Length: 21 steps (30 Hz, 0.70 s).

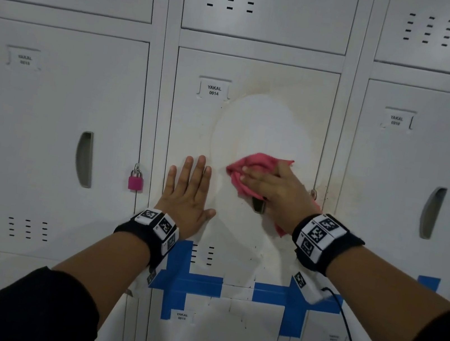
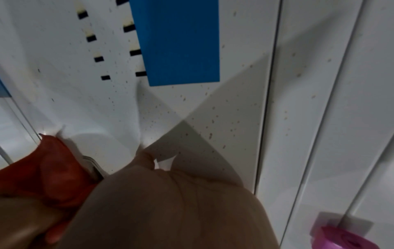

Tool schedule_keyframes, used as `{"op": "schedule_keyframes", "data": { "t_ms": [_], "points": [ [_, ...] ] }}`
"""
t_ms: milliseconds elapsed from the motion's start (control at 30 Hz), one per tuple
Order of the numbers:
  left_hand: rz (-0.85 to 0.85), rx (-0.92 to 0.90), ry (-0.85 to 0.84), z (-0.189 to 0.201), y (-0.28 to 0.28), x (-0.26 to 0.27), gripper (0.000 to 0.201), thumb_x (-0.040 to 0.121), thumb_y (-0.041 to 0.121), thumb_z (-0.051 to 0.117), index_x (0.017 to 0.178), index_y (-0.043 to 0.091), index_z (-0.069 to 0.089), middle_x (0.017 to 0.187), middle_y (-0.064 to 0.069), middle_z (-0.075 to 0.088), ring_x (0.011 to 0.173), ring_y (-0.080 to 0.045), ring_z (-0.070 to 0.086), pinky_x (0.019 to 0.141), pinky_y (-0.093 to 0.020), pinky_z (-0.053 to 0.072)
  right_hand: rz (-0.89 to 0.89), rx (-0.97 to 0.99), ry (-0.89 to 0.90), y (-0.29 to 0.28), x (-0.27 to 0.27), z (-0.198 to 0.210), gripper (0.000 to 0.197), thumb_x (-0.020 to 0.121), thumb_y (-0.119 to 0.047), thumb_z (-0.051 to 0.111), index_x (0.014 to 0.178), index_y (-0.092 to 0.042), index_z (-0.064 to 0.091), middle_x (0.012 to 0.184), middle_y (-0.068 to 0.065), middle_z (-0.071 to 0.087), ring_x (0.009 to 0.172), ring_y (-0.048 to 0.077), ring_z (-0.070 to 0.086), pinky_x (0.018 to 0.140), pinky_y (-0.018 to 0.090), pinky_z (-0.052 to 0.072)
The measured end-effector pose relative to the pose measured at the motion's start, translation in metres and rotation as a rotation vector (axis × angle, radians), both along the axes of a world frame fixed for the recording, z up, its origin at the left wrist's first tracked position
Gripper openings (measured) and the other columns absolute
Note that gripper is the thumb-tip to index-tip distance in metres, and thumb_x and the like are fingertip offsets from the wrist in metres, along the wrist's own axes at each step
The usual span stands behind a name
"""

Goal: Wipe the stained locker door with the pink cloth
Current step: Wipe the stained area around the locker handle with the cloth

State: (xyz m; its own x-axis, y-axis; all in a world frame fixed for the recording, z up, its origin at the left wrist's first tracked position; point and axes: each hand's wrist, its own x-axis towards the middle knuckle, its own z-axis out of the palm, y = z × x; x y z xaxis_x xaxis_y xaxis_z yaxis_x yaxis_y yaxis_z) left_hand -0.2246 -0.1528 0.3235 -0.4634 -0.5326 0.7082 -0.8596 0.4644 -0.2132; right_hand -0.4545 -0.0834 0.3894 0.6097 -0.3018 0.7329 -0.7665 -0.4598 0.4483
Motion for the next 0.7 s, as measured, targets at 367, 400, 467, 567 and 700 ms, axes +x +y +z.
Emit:
{"op": "schedule_keyframes", "data": {
  "t_ms": [367, 400, 467, 567, 700],
  "points": [
    [-0.007, 0.011, 0.012, 0.000, -0.001, -0.001, 0.085, 0.087, 0.061, 0.008, 0.140, 0.011, -0.035, 0.148, -0.010, -0.041, 0.138, -0.032, -0.034, 0.111, -0.052, -0.022, -0.006, -0.046, -0.519, 0.004, 0.030, 0.045, 0.043, 0.092, -0.010, 0.049, 0.135, -0.013, 0.053, 0.139, 0.004, 0.051, 0.106, 0.028, 0.042, 0.096, 0.033, 0.039],
    [-0.005, 0.011, 0.008, 0.000, -0.001, 0.000, 0.085, 0.088, 0.061, 0.009, 0.140, 0.010, -0.034, 0.148, -0.010, -0.041, 0.138, -0.032, -0.034, 0.110, -0.052, -0.023, 0.004, -0.073, -0.450, 0.004, 0.033, 0.042, 0.038, 0.095, -0.022, 0.047, 0.131, -0.012, 0.056, 0.136, 0.005, 0.054, 0.104, 0.030, 0.045, 0.093, 0.035, 0.042],
    [-0.007, 0.002, 0.005, -0.001, -0.001, 0.000, 0.085, 0.088, 0.060, 0.010, 0.142, 0.009, -0.031, 0.150, -0.011, -0.039, 0.139, -0.032, -0.032, 0.111, -0.052, -0.021, 0.027, -0.070, -0.330, 0.003, 0.037, 0.034, 0.052, 0.100, -0.044, 0.030, 0.125, -0.011, 0.062, 0.130, 0.005, 0.060, 0.101, 0.030, 0.049, 0.089, 0.034, 0.041],
    [0.001, -0.011, 0.006, -0.001, -0.002, 0.000, 0.085, 0.089, 0.060, 0.013, 0.143, 0.009, -0.028, 0.151, -0.011, -0.034, 0.140, -0.032, -0.029, 0.112, -0.052, -0.020, 0.048, -0.029, -0.172, 0.004, 0.035, 0.027, 0.064, 0.101, -0.050, 0.017, 0.120, -0.012, 0.066, 0.126, 0.004, 0.063, 0.098, 0.021, 0.050, 0.086, 0.032, 0.039],
    [0.003, -0.004, 0.009, 0.000, 0.000, 0.000, 0.085, 0.090, 0.060, 0.013, 0.144, 0.008, -0.026, 0.152, -0.012, -0.031, 0.142, -0.033, -0.026, 0.112, -0.051, -0.018, 0.022, 0.081, 0.060, 0.003, 0.025, 0.017, 0.036, 0.096, -0.038, 0.045, 0.120, -0.021, 0.066, 0.126, -0.006, 0.063, 0.097, 0.019, 0.052, 0.085, 0.037, 0.043]
  ]
}}
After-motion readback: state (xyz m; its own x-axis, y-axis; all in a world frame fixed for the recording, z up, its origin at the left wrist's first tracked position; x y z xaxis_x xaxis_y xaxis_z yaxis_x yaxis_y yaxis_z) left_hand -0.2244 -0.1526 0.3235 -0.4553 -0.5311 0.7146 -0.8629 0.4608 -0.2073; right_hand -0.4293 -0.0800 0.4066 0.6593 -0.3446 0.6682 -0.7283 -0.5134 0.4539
